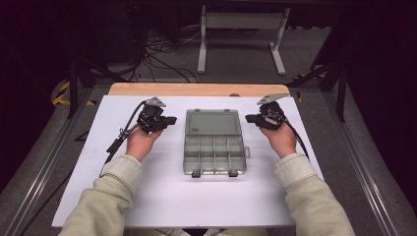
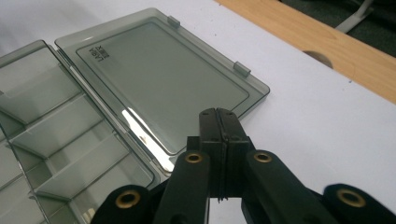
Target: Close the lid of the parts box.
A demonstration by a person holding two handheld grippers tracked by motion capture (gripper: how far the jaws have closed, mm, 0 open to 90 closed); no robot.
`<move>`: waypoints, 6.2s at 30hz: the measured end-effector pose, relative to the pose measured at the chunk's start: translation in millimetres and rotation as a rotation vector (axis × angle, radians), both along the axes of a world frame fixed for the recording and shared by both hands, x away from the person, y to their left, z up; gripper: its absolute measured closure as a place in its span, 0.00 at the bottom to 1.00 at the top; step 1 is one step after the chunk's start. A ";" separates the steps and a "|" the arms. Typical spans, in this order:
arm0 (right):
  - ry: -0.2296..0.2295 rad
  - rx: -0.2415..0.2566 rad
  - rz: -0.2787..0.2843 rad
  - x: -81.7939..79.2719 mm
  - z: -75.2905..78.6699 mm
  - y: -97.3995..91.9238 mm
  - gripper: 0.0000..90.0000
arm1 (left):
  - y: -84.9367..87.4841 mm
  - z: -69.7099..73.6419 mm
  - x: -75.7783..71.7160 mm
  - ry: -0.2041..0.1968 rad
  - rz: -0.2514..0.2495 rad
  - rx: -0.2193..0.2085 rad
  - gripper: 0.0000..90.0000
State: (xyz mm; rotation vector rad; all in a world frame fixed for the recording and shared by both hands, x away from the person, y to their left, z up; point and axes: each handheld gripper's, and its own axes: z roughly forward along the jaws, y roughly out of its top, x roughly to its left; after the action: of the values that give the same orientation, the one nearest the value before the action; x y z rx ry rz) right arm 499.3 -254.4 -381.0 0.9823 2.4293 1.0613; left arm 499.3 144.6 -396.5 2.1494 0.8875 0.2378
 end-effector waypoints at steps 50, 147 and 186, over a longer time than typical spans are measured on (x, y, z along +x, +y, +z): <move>0.213 -0.132 0.055 23.4 -53.0 11.2 1.00 | -26.0 -52.4 24.0 0.206 -0.032 0.047 1.00; -0.068 0.065 0.005 9.6 -15.1 8.3 1.00 | -27.4 -26.4 8.3 0.000 0.097 -0.155 1.00; -0.125 0.161 0.137 -53.4 19.0 -1.9 1.00 | -12.8 9.0 -44.3 -0.057 -0.030 -0.224 1.00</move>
State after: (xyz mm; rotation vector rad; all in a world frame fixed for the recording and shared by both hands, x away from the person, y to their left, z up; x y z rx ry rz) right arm 445.9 -256.4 -362.0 0.7792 2.3663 1.3409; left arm 455.0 131.8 -387.5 1.9374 0.8083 0.1751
